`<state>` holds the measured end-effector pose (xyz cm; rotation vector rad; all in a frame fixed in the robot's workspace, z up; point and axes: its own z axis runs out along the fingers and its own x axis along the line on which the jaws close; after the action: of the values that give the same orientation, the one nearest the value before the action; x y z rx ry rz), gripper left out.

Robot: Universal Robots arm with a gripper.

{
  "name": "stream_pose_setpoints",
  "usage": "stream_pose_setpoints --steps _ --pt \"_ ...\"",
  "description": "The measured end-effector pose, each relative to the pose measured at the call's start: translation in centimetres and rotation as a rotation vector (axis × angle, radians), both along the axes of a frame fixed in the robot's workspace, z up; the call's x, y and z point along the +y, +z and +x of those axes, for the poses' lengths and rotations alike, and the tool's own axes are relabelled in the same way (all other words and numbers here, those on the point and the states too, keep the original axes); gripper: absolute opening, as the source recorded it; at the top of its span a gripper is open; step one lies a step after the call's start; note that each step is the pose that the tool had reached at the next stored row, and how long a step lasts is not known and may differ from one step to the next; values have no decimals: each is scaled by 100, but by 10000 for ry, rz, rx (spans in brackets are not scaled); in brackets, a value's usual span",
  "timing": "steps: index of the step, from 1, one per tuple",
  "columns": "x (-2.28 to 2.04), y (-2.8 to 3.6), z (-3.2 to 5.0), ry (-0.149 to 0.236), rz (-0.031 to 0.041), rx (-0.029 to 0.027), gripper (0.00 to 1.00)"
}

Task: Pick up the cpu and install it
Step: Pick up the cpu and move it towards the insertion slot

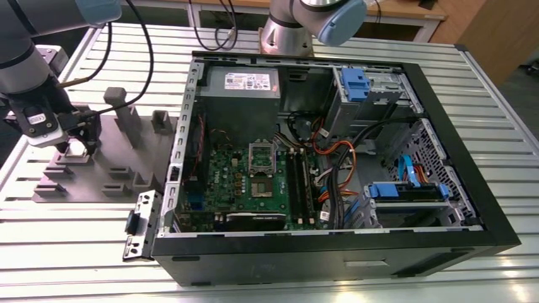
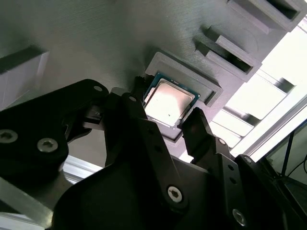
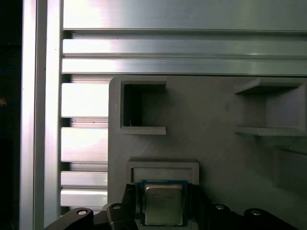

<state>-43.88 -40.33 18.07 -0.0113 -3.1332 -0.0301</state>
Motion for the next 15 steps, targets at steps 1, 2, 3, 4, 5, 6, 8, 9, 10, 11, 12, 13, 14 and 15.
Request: stream_pose_setpoints --steps 1,2,3,4,5,6,8,9,10,11,12,13,14,15 --pt "0 2 0 0 0 -2 58" --pt "-1 4 0 0 -1 -14 58" --pt "-1 4 0 1 0 -36 58" --pt "-1 4 -1 1 0 -71 58" --pt "0 4 -2 0 0 -97 58" --pt "0 4 -5 0 1 -108 58" --pt "-1 3 -17 0 36 -110 58" --pt "0 4 -23 0 56 -109 58" --pt "0 4 -26 0 66 -107 58" --pt "0 4 -26 0 68 -109 58" --pt "0 5 -26 0 71 -110 58" --pt "0 7 -26 0 72 -110 58" --pt "0 9 -26 0 71 -110 58" --pt "0 15 -26 0 70 -107 58"
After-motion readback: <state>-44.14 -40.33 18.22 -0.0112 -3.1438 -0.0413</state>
